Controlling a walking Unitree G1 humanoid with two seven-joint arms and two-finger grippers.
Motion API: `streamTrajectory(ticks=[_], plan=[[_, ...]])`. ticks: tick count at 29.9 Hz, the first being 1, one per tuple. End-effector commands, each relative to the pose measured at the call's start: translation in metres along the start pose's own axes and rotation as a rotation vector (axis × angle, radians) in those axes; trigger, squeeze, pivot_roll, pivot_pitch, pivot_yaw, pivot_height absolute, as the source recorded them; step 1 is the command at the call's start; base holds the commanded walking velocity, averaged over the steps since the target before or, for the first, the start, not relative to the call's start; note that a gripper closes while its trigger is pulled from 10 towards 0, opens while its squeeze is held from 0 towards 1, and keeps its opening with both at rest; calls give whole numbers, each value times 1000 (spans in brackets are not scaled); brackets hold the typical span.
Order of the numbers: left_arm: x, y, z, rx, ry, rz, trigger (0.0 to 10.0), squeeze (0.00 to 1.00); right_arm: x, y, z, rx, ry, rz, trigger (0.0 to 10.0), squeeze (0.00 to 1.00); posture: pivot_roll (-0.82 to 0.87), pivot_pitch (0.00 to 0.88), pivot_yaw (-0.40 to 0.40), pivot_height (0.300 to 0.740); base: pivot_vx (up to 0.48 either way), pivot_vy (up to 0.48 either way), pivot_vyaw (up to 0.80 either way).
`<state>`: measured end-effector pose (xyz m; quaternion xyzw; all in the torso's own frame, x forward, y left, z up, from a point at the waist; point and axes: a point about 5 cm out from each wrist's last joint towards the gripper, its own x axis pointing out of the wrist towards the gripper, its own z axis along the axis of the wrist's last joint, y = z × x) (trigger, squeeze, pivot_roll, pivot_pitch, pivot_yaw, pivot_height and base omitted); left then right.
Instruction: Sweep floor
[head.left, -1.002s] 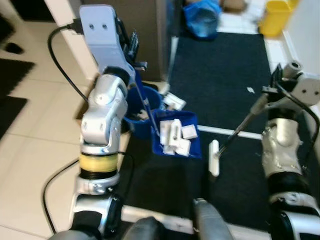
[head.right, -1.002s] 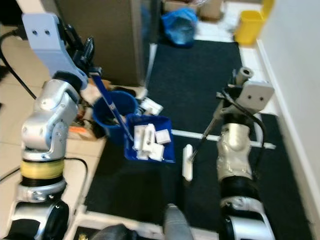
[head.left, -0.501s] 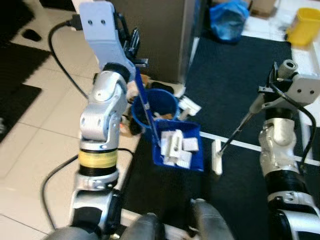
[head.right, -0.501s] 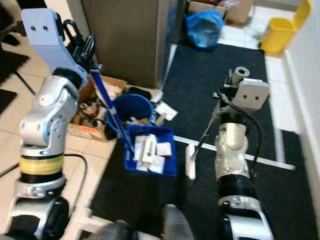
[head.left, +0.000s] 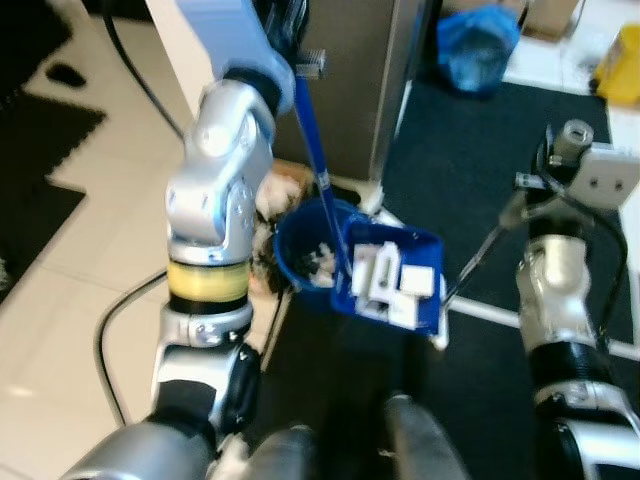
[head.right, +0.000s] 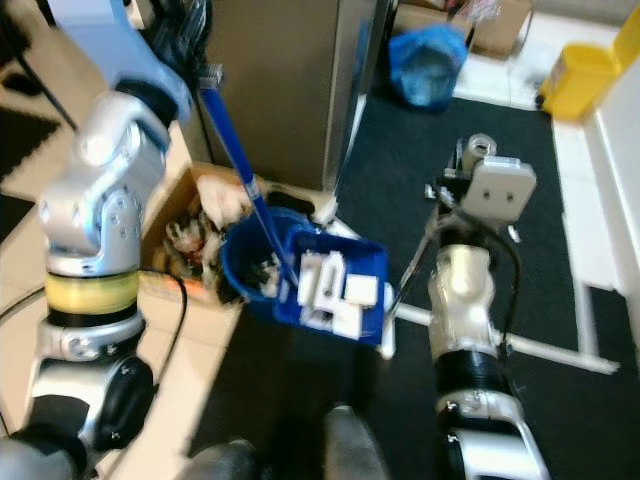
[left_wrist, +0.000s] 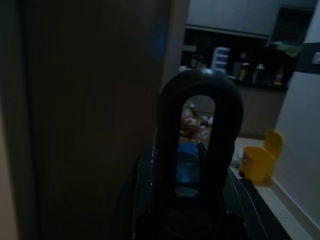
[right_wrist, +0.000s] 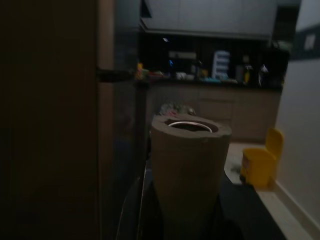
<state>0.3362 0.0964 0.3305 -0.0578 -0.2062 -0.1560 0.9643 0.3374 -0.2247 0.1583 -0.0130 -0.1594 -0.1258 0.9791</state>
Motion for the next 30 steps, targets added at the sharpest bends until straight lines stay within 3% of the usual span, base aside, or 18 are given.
streamTrajectory(ticks=[1,12,22,30], plan=[[-1,5,11,13,-60,13,10000,0,1,1,5,3,-37,2,10000,0,-20,98,8,740,450,0,0],[-1,8,11,23,-61,21,10000,0,3,1,5,-6,-34,-1,10000,0,-20,94,2,740,448,0,0],[-1,7,16,50,-82,15,10000,0,3,-9,1,-55,-12,-53,10000,0,-22,92,3,740,447,0,0],[-2,7,23,133,-100,0,10000,0,2,-11,-2,-64,-2,-64,10000,0,-21,93,5,740,416,0,0]])
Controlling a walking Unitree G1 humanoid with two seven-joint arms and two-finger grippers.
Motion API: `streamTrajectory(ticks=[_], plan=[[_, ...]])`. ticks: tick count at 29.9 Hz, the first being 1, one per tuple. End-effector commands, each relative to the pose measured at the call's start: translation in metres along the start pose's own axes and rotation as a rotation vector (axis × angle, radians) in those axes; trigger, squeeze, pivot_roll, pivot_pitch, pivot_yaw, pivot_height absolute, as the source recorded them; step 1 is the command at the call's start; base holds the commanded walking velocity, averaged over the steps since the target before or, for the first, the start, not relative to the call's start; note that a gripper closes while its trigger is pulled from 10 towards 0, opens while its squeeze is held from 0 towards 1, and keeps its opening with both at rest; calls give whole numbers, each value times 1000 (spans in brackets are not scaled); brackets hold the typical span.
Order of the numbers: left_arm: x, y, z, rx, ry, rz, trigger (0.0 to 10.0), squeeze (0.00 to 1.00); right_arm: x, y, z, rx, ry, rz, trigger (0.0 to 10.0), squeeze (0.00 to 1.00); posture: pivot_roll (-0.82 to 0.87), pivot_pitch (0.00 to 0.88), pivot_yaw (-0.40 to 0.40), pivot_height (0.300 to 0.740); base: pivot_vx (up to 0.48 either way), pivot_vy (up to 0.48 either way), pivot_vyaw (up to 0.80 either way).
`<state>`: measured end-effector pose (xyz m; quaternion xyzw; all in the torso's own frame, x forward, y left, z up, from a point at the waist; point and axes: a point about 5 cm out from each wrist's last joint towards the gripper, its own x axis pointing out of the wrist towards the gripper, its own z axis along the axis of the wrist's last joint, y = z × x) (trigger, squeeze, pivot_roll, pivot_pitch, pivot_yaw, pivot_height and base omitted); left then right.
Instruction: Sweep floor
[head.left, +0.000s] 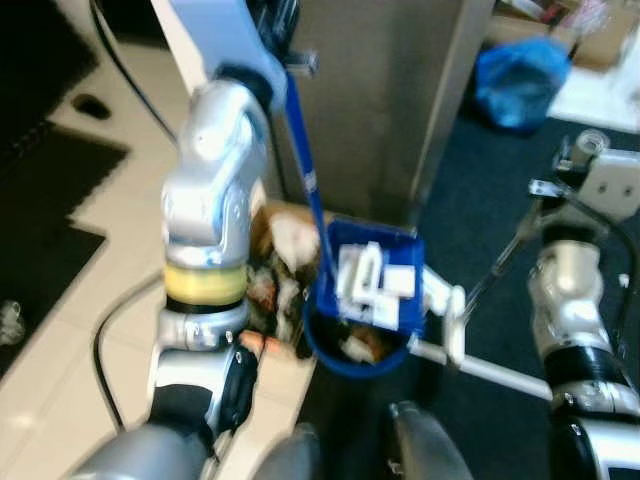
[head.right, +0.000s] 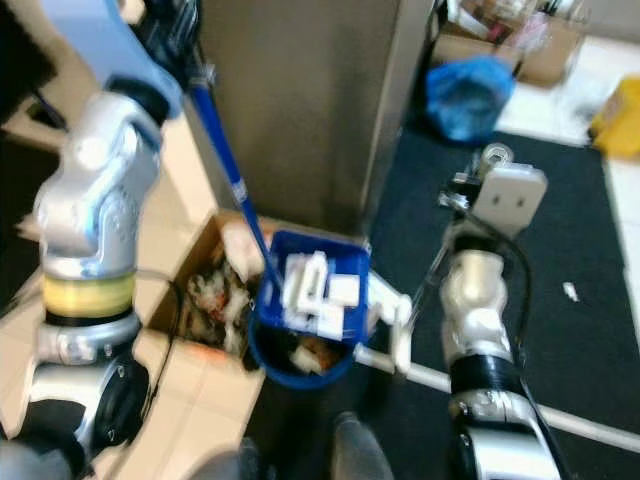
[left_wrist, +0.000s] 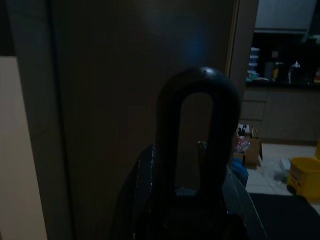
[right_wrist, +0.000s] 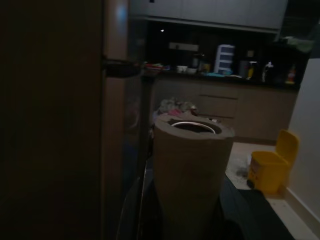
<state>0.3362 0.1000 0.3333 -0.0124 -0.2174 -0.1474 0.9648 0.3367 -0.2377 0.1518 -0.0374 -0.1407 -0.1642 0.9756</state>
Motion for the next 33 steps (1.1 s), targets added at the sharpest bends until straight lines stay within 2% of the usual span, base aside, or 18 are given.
streamTrajectory(ticks=[1,3,13,19,26,31,33], plan=[[-3,4,21,58,-96,-1,10000,0,1,1,5,1,-31,2,10000,0,-21,93,5,740,255,0,0],[-4,1,25,98,-111,-30,10000,0,0,1,4,0,-29,1,10000,0,-20,94,5,740,127,0,0],[-6,-6,24,152,-114,-78,10000,0,0,2,2,-2,-23,-3,10000,0,-19,99,9,740,0,0,0],[-6,-8,20,154,-114,-91,10000,0,-1,0,0,-5,-20,-10,10000,0,-20,101,11,740,0,0,0],[-6,-16,19,203,-134,-143,10000,0,-2,1,0,-4,-19,-13,10000,0,-20,102,16,740,0,0,0],[-8,-28,12,245,-130,-227,10000,0,-3,1,-1,-1,-17,-13,10000,0,-18,104,17,740,0,0,0],[-10,-38,7,271,-131,-277,10000,0,-3,2,-1,1,-17,-13,10000,0,-20,107,22,740,0,0,0]])
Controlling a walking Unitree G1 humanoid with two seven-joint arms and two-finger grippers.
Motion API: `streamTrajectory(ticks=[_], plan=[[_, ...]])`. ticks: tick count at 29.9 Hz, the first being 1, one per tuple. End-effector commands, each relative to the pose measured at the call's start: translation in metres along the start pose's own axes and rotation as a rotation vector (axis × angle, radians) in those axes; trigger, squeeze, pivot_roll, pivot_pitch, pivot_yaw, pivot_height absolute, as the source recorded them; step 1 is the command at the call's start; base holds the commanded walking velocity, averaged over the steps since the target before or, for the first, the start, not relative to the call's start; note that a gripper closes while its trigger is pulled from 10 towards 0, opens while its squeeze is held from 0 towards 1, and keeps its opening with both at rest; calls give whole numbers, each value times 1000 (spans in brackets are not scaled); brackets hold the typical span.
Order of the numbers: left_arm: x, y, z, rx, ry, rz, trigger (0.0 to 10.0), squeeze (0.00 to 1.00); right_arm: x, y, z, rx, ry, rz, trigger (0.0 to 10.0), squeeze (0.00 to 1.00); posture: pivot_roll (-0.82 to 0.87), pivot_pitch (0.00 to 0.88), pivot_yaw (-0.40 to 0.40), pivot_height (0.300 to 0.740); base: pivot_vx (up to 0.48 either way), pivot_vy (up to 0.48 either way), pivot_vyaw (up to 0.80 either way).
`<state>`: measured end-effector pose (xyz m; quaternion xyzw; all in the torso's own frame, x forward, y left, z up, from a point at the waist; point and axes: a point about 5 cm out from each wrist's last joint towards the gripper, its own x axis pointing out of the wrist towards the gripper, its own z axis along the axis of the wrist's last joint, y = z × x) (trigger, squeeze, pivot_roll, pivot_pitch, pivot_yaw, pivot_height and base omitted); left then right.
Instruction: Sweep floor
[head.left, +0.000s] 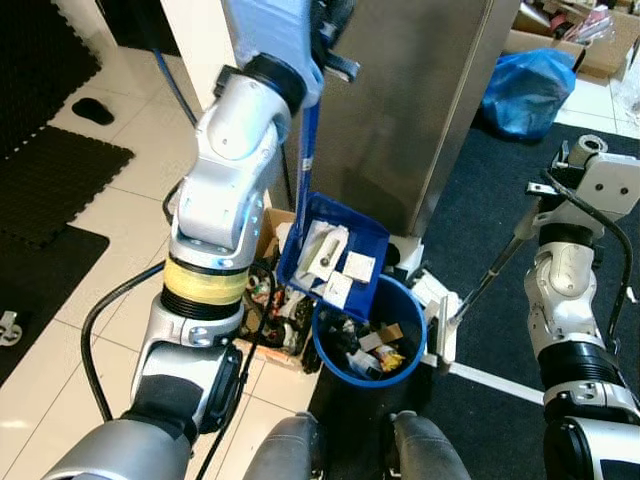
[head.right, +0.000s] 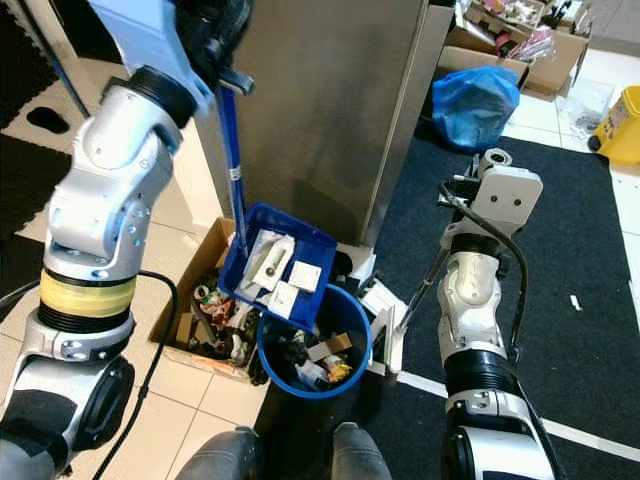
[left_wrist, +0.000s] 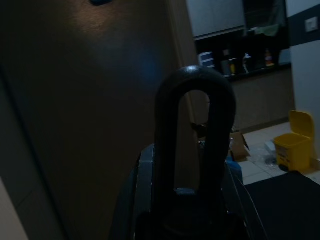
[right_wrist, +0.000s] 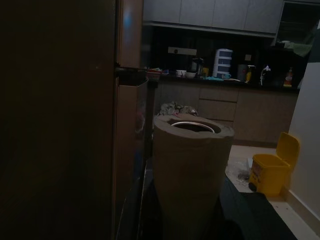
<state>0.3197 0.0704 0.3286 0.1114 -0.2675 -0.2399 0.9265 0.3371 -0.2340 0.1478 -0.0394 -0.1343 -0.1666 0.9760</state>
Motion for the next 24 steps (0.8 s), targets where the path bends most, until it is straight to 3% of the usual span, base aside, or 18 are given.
streamTrajectory(ticks=[1,13,14,24], plan=[[-1,-12,6,90,-52,-71,10000,0,-2,-2,2,9,-29,-10,10000,0,-20,108,23,740,0,0,0],[-7,-43,0,116,-57,-240,10000,0,-3,-2,1,11,-25,-16,10000,0,-18,112,28,740,0,0,0],[-8,-51,0,115,-72,-273,10000,0,-3,-1,0,13,-24,-15,10000,0,-17,112,29,740,0,0,0],[-9,-77,11,103,-156,-387,10000,0,-3,0,1,15,-26,-14,10000,0,-22,111,30,740,0,0,0]])
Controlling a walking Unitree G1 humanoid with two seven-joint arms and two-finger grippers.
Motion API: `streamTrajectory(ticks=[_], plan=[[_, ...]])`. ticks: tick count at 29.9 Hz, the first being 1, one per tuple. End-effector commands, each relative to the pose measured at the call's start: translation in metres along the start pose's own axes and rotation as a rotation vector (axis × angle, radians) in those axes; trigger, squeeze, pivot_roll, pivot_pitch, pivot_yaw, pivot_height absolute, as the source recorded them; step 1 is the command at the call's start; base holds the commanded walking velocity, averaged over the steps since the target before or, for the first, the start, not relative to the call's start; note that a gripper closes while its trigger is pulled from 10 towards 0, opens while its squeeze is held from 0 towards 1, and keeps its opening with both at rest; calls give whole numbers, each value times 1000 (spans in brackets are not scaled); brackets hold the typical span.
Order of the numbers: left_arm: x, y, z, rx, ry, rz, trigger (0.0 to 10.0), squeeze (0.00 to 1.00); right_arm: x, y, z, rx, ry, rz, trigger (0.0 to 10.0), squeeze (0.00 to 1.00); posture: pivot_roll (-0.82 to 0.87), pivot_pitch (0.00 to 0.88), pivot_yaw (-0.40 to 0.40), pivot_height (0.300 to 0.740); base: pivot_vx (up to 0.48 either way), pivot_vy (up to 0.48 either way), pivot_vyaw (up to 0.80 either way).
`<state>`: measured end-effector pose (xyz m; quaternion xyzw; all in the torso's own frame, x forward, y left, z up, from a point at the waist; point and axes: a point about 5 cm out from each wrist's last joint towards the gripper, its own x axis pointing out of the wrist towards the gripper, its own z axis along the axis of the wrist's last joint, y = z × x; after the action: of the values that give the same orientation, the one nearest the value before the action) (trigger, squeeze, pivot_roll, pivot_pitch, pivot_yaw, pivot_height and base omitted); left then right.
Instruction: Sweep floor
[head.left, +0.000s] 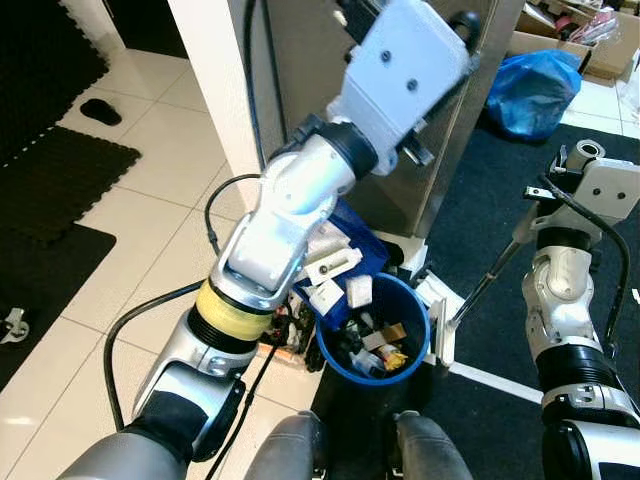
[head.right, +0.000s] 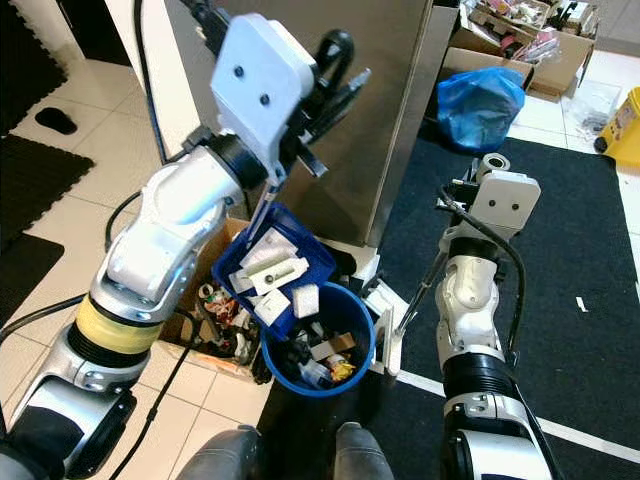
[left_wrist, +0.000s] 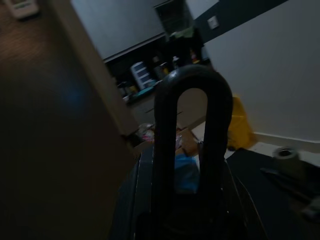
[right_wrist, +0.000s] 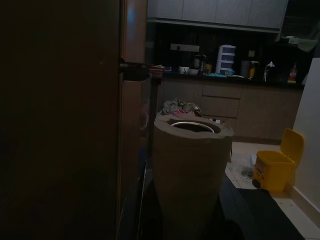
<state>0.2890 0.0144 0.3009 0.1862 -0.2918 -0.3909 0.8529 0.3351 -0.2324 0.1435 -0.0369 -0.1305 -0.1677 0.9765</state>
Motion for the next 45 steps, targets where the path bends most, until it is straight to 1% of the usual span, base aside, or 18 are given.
streamTrajectory(ticks=[1,8,9,15,16,19,21,25,26,29,30,32,34,37,38,43,44,45], plan=[[2,-8,14,26,-75,-40,10000,0,0,-1,4,12,-34,-12,10000,0,-22,112,31,740,0,0,0],[1,-18,20,-11,-106,-94,10000,0,0,-1,4,12,-33,-14,10000,0,-19,110,31,740,0,0,0],[1,-20,20,-54,-109,-91,10000,0,0,-1,4,13,-32,-14,10000,0,-18,108,31,740,0,0,0],[1,-21,19,-122,-110,-87,10000,0,1,-1,4,14,-33,-12,10000,0,-16,106,30,740,0,0,0],[1,-21,20,-190,-110,-84,10000,0,1,0,4,14,-33,-12,10000,0,-15,104,29,740,0,0,0],[1,-21,20,-236,-110,-85,10000,0,1,0,4,14,-33,-12,10000,0,-15,104,29,740,0,0,0],[0,-24,18,-128,-95,-116,10000,0,1,0,4,14,-34,-11,10000,0,-20,102,31,740,0,0,0],[0,-25,15,-212,-78,-111,10000,0,1,-1,4,14,-35,-12,10000,0,-20,101,31,740,0,0,0],[-1,-26,14,-123,-72,-131,10000,0,1,-1,4,13,-35,-13,10000,0,-20,101,32,740,0,0,0],[-2,-26,12,-78,-63,-143,10000,0,1,-2,4,13,-36,-13,10000,0,-20,100,32,740,0,0,0],[-3,-26,12,-18,-58,-157,10000,0,1,-2,4,12,-36,-14,10000,0,-17,97,31,740,0,0,0],[-4,-24,11,21,-53,-164,10000,0,2,-2,4,12,-37,-14,10000,0,-16,98,31,740,0,0,0],[-4,-24,11,21,-53,-164,10000,0,2,-2,4,12,-37,-14,10000,0,-16,98,31,740,0,0,0],[-6,-14,13,83,-51,-156,10000,0,2,-2,4,13,-36,-13,10000,0,-11,102,29,740,0,0,0],[-7,-10,14,147,-47,-163,10000,0,2,-1,4,14,-35,-12,10000,0,-10,102,28,740,0,0,0],[-9,-11,14,109,-46,-172,10000,0,1,0,4,15,-34,-10,10000,0,-10,104,28,740,0,0,0],[-9,-13,14,67,-47,-169,10000,0,2,0,4,15,-34,-10,10000,0,-14,106,29,740,0,0,0],[-9,-16,14,106,-50,-181,10000,0,2,0,4,15,-34,-10,10000,0,-14,106,29,740,0,0,0]])
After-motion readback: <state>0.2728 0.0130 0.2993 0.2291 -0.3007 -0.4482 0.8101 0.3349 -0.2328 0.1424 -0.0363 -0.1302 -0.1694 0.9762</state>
